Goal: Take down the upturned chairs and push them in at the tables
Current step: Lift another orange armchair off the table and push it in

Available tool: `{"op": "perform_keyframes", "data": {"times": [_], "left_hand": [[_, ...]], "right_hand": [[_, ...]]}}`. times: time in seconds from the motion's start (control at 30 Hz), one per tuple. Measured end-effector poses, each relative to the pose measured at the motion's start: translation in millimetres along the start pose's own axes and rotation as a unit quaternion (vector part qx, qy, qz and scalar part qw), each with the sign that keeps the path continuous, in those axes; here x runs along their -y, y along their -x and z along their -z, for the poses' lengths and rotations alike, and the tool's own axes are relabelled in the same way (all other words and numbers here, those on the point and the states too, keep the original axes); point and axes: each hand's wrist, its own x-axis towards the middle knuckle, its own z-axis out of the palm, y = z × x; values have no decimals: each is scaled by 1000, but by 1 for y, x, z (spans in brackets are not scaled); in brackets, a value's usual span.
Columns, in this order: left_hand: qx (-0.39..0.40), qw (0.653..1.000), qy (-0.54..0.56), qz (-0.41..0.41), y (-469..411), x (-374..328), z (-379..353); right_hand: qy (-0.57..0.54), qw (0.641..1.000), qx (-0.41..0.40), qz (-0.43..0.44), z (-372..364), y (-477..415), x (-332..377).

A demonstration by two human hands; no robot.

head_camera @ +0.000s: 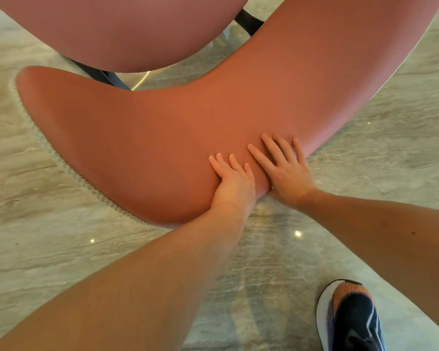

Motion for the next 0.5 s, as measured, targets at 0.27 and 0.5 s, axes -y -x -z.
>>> {"op": "perform_keyframes", "data": {"times": [0.27,0.5], "left_hand": [[-8,1000,13,-8,11,21,21],[-9,999,46,-1,30,54,43]], "right_hand": [[33,997,-25,65,26,-14,-24],[40,995,-37,81,62,-20,-23]]}}
